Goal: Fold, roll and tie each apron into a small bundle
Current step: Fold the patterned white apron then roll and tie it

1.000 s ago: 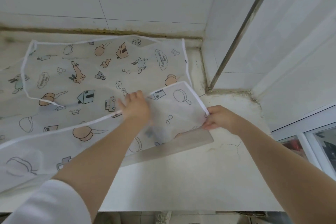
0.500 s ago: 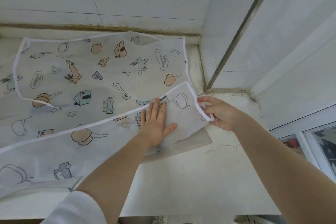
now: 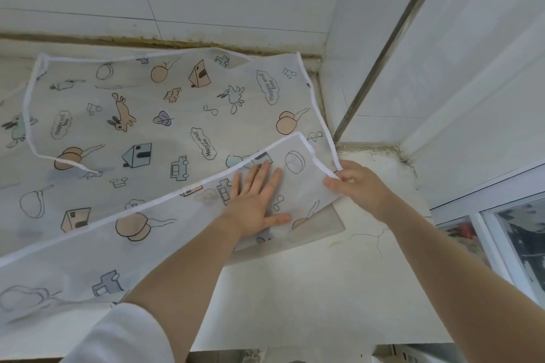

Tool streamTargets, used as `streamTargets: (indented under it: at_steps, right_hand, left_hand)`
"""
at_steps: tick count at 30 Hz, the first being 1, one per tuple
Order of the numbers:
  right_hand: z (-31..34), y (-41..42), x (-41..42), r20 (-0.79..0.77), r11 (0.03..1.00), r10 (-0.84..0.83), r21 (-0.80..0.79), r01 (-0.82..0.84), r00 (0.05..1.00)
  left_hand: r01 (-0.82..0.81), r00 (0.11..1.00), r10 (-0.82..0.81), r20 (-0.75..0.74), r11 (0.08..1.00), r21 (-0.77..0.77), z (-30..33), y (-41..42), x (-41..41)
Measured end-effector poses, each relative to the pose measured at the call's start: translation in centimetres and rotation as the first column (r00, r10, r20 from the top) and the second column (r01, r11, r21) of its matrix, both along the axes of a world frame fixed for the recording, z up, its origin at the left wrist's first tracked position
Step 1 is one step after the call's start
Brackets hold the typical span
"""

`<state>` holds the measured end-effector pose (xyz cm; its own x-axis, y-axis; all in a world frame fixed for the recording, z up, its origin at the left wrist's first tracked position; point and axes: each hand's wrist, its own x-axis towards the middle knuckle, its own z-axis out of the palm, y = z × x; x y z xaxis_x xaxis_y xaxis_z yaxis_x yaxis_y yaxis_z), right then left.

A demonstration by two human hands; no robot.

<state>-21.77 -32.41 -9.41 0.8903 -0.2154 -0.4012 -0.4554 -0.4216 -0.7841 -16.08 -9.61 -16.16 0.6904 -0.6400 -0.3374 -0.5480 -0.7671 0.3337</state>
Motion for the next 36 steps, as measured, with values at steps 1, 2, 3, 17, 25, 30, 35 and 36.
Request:
streamTargets:
  at_steps: [1, 2, 3, 17, 25, 30, 35, 36]
  right_hand:
    - [-0.4, -0.2, 0.0, 0.012, 0.996, -0.029, -0.086, 0.03, 1.0]
    - [-0.8, -0.4, 0.2, 0.0, 0.984, -0.075, -0.163, 0.074, 0.997]
    - [-1.2, -0.8, 0.3, -0.037, 0.962, -0.118, -0.253, 0.105, 0.992]
    - [-0.2, 18.5, 4.8, -0.026, 0.727, 0.541, -0.487, -0.483, 0.841]
    - [-1.3, 32.6, 6.3, -0.076, 0.607, 0.757, -0.283, -0.743, 0.648]
    - [-1.0, 33.2, 7.6, -0.172, 0.589, 0.637, -0.521, -0.618, 0.752]
    - [-0.5, 32.0, 9.3, -0.006, 0.754, 0.124, -0.65, -0.098, 0.992]
    - [-0.5, 31.7, 9.6, 0.004, 0.775, 0.047, -0.631, -0.034, 0.999]
  left_hand:
    - [0.007, 1.0, -0.007, 0.002, 1.0, -0.02, 0.2, -0.1, 0.0]
    - [0.013, 1.0, -0.013, 0.013, 0.999, -0.038, 0.4, -0.2, -0.1]
    - [0.023, 0.999, -0.022, 0.026, 0.999, -0.04, 0.5, -0.2, -0.1]
    - [0.041, 0.983, -0.02, 0.184, 0.993, -0.11, 2.8, 10.2, 0.1]
    - [-0.161, 0.916, 0.273, 0.296, 0.922, -0.352, 7.8, 24.8, -1.9]
    - [-0.308, 0.92, 0.346, 0.183, 0.929, -0.207, 8.9, 30.0, -2.2]
    - [-0.466, 0.871, 0.483, 0.089, 0.87, -0.161, 8.3, 33.6, -1.9]
    - [-0.489, 0.856, 0.503, 0.12, 0.863, -0.131, 7.9, 34.2, -1.7]
